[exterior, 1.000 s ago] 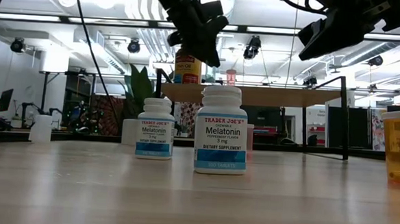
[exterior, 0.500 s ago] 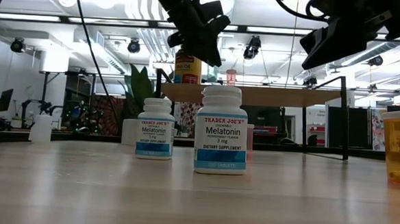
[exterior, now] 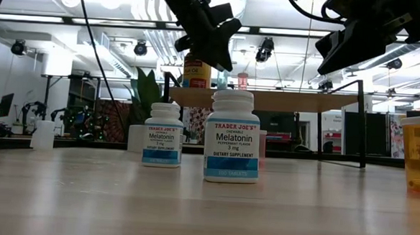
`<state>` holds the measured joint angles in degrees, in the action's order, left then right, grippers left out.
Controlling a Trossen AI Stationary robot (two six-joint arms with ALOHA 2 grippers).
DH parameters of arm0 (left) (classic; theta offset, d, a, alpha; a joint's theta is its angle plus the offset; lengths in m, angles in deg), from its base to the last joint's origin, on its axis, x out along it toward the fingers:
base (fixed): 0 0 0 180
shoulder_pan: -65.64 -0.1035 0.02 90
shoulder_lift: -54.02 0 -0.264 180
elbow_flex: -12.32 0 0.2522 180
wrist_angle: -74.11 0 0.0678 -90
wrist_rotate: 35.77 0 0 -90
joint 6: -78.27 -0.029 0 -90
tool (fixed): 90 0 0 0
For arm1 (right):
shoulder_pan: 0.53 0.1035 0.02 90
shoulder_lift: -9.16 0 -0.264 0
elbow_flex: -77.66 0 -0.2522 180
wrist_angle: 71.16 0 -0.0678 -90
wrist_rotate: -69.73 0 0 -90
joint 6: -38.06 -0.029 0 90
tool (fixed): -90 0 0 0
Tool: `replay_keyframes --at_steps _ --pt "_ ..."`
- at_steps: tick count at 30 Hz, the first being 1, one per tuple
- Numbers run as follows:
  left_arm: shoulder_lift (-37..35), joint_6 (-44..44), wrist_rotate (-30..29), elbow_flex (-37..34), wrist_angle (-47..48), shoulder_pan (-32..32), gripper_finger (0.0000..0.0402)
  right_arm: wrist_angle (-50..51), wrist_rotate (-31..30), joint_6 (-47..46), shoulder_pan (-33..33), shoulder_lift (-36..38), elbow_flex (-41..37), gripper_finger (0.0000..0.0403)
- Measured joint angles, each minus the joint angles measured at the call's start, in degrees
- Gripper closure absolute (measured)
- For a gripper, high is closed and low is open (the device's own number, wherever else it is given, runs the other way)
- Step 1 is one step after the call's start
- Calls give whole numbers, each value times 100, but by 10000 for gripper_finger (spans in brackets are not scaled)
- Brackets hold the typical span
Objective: Pick and place medicine bottles onto shelf by color
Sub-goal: Put the left blue medicine bottle on the shelf, then put the top blue and white medicine bottle on the shelf
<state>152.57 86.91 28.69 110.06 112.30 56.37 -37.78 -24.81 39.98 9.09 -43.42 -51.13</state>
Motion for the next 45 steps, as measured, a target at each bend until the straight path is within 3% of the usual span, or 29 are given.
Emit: replay_keyframes --at_steps 19,27,36,45 --pt "-416 -305 -4 133 224 134 264 -87 -2 -281 0 0 0 394" --pt "-1104 -455 170 -120 285 889 264 -893 -12 -807 146 -115 -331 394" --pt "-1426 -1518 188 -1059 -1008 2217 264 -2065 -2 -900 289 -455 -503 394" --pt "-1930 -2116 131 -2128 -2427 2772 265 -2460 2 -711 326 -1104 -169 394"
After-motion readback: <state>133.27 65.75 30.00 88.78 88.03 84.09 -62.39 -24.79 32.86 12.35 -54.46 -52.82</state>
